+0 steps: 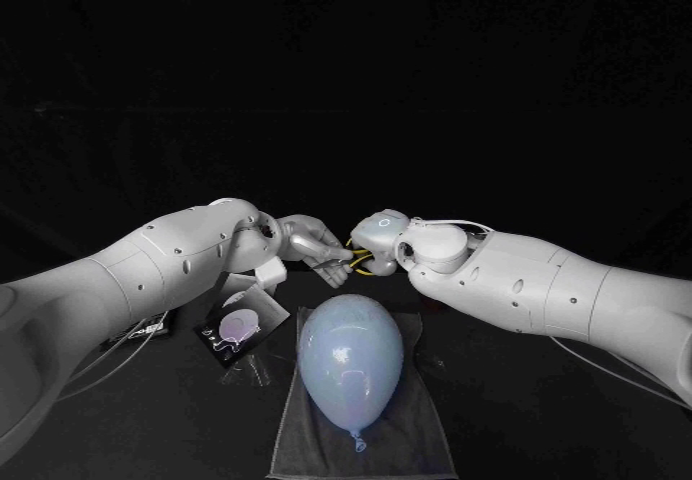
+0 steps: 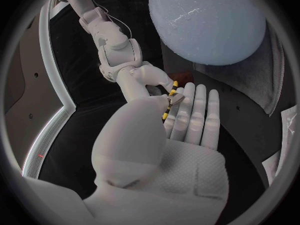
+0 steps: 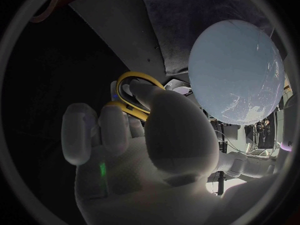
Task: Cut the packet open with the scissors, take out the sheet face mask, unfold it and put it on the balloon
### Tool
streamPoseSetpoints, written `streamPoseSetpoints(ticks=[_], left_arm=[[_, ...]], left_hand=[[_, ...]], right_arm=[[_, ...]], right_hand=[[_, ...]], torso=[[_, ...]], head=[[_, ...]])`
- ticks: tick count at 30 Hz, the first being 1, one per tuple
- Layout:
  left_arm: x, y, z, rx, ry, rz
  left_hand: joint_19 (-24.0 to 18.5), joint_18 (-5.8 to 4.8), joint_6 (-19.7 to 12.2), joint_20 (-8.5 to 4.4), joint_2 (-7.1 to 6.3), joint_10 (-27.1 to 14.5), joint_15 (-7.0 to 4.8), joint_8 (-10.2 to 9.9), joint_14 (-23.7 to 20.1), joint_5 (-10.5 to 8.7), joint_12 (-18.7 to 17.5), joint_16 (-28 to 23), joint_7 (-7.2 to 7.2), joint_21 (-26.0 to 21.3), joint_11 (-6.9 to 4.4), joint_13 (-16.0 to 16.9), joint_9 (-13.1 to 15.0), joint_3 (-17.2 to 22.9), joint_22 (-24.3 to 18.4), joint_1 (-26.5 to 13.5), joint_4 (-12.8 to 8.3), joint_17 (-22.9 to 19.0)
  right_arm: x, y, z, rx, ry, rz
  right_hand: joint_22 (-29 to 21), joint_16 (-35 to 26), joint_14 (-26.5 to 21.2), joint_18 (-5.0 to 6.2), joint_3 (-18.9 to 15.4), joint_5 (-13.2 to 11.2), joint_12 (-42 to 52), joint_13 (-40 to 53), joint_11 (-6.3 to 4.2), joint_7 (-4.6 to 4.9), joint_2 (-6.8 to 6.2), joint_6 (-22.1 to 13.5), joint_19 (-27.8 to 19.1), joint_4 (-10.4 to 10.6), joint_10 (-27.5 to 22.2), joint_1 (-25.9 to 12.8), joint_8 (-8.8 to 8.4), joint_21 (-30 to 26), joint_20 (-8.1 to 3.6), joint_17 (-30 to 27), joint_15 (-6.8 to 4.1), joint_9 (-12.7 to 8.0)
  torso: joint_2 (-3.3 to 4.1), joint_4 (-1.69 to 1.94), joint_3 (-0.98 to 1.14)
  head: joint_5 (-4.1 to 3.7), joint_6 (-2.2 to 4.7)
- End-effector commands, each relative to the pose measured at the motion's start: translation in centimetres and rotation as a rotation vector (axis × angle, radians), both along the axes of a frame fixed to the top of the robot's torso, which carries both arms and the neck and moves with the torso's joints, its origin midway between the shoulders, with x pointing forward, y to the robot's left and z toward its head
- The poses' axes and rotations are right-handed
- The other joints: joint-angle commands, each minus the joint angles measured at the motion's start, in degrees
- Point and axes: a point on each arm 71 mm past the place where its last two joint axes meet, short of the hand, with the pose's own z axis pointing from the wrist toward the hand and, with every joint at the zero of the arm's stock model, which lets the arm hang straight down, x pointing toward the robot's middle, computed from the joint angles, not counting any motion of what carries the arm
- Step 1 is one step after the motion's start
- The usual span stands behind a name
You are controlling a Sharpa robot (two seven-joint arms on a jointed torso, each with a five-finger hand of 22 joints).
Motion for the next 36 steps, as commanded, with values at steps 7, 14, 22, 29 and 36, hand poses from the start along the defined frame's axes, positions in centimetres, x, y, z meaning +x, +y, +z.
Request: streamPoseSetpoints(ticks=[7, 14, 22, 29, 36], left_arm=[[-0.6, -2.6, 2.0, -0.13, -0.005, -0.11], [-0.7, -2.8, 2.3, -0.139, 0.008, -0.122], [-0.4, -2.2, 2.4, -0.128, 0.002, -0.073], [0.6, 0.1, 2.6, -0.157, -0.006, 0.073], [1.1, 2.8, 2.7, -0.162, -0.006, 0.17]], left_hand=[[0.2, 0.36, 0.5, -0.08, -0.01, 0.3, -0.21, 0.6, 0.2, 0.16, 0.1, -0.2, -0.25, 0.2, -0.28, 0.0, 2.9, 3.0, 0.0, 0.3, -2.6, 0.1], [0.2, 0.41, 0.5, -0.14, -0.04, 0.4, -0.22, 0.7, 0.2, 0.15, 0.1, -0.2, -0.3, 0.1, -0.32, 0.1, 3.0, 3.0, 0.0, 0.1, -2.7, 0.2], [-0.2, 0.56, -0.1, -0.19, -0.32, -0.1, -0.04, 0.5, -0.2, 0.18, -0.1, -0.5, 0.01, -0.1, -0.1, -0.1, 3.1, 3.5, -0.1, -0.4, -3.2, 0.2], [-3.4, -1.21, -4.1, 0.21, -7.05, -5.8, 1.64, -2.3, -3.5, 0.18, -0.2, -2.4, 2.67, -2.1, 2.28, -0.1, 2.3, -1.3, -0.4, -7.6, 0.3, -0.3], [-1.8, -1.29, -4.9, 0.07, -10.36, -7.9, 2.14, -4.1, -4.4, 0.11, 0.3, -1.9, 3.57, -1.5, 2.99, 0.1, 1.3, -10.6, 0.0, -16.4, 2.5, 0.0]], right_arm=[[-0.3, 0.4, -1.6, -0.073, 0.057, -0.022], [-0.3, 0.2, -1.9, -0.079, 0.074, -0.035], [-0.4, -0.4, -1.9, -0.043, 0.065, -0.038], [-0.3, -1.5, -1.7, 0.052, 0.074, -0.078], [-0.2, -3.1, -1.5, 0.131, 0.086, -0.143]], right_hand=[[4.7, 0.5, 1.2, -0.95, 2.5, -0.2, 0.2, 0.3, -2.05, 0.16, 4.0, 0.2, 0.5, 0.9, 4.9, -0.7, 0.89, 0.6, 0.36, 0.0, 0.16, 1.1], [6.0, 0.5, 1.1, -1.23, 5.0, -0.2, 3.0, 1.7, -3.53, -0.76, 7.22, 1.2, 1.3, 1.6, 13.2, -2.2, 2.39, 1.7, -0.46, -0.2, -0.96, 2.8], [6.2, 0.3, 1.2, -1.23, 4.9, -0.2, 12.3, 8.7, -5.61, -2.48, 8.55, -0.4, 1.1, 1.1, 18.4, -4.3, 6.0, 1.5, -2.41, -0.5, -2.85, 8.6], [6.1, 0.2, 1.2, -1.18, 5.6, -0.2, 15.5, 13.2, -5.87, -2.86, 8.69, -1.7, 0.9, 0.8, 17.5, -4.9, 8.66, 1.2, -2.7, -0.6, -3.1, 12.8], [6.3, 0.2, 1.2, -1.21, 6.0, -0.2, 15.5, 14.4, -5.91, -2.91, 8.56, -2.3, 1.0, 0.6, 17.0, -5.1, 9.63, 1.2, -2.72, -0.6, -3.12, 14.5]], torso=[[0.03, 0.02, 0.04], [0.03, -0.06, 0.0], [-0.01, -0.08, 0.05], [-0.01, -0.12, 0.1], [-0.01, -0.11, 0.05]], head=[[-0.11, 0.26], [-0.22, 0.28], [0.0, 0.31], [0.08, 0.46], [-0.08, 0.57]])
